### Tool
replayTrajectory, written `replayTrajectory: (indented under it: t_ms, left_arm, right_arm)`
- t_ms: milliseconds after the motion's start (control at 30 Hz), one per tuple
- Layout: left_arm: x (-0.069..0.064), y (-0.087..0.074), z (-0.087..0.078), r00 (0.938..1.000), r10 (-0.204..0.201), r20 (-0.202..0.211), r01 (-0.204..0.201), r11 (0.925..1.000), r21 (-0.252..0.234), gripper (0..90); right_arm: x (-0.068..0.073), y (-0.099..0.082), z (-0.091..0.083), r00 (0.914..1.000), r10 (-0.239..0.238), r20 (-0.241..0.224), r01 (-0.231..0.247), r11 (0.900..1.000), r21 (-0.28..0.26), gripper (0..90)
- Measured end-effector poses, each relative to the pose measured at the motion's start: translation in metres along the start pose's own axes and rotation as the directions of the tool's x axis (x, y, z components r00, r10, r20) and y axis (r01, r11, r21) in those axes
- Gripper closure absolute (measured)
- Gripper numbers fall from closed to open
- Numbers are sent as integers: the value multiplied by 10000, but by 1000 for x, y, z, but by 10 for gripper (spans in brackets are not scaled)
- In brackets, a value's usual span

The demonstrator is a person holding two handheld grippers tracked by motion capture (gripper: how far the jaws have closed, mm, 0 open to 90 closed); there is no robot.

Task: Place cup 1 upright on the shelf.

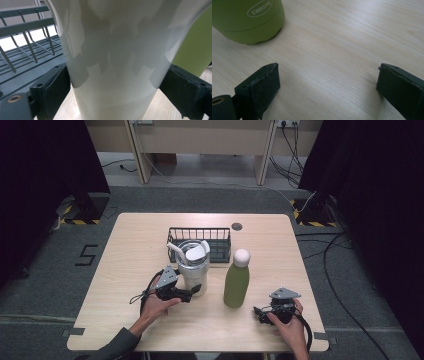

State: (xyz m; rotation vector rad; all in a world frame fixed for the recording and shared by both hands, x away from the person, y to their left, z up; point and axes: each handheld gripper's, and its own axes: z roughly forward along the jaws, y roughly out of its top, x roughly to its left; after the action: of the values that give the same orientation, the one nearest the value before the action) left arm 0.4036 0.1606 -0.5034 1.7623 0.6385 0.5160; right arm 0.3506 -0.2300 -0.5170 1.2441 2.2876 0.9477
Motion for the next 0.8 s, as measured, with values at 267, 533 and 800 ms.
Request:
replayTrajectory:
  t_ms: [267, 533, 800]
  left_arm:
    - [-3, -5, 9, 9997, -247, 24, 247, 9996, -161, 82]
    - [-7, -6, 19, 9984, -559, 53, 560, 9979, -339, 45]
    - [-4, -7, 21, 9981, -609, 42, 611, 9964, -595, 89]
  right_arm:
    - [0, 0, 0, 10000, 3, 1, -3, 10000, 5, 52]
    - [0, 0, 0, 10000, -3, -1, 3, 10000, 0, 52]
    - [0, 0, 0, 10000, -2, 0, 2, 10000, -2, 52]
